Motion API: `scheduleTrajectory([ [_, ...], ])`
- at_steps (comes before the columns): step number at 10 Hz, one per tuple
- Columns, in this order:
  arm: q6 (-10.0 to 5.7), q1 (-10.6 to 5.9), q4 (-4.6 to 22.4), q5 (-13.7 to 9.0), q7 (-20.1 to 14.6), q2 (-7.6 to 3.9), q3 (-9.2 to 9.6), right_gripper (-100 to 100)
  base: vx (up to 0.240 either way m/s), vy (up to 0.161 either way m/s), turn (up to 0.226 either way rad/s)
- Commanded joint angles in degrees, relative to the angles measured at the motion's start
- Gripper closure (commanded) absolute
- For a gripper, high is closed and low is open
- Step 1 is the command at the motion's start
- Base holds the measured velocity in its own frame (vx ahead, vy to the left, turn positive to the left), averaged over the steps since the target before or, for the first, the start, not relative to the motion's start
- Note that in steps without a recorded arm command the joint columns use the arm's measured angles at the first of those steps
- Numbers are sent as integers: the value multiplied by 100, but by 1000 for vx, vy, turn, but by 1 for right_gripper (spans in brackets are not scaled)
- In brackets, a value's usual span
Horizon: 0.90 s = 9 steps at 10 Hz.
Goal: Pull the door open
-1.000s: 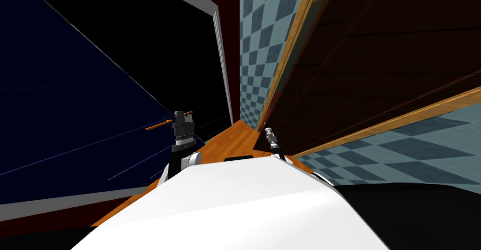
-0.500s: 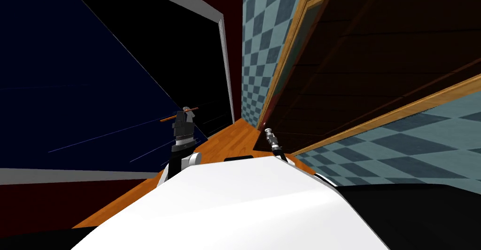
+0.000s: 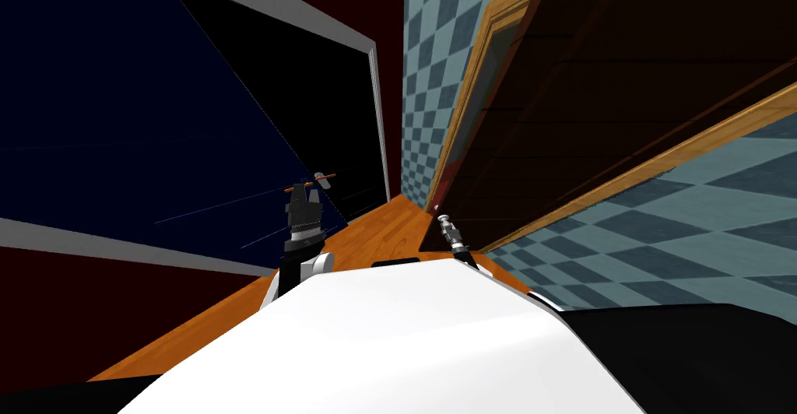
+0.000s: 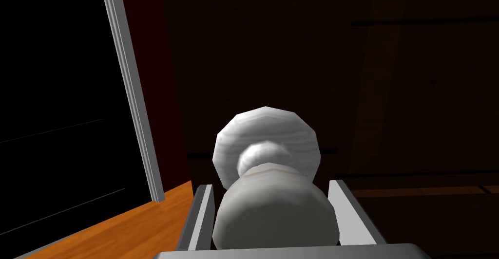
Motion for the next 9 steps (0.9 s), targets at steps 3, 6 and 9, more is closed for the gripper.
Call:
scheduleTrajectory([
  [3, -254, 117, 41, 67, -191, -154, 178, 100, -175, -49, 124],
  [6, -513, 236, 84, 135, -385, -311, 360, 100, -206, -68, 144],
  [9, -725, 334, 118, 191, -544, -440, 509, 100, -187, -55, 108],
])
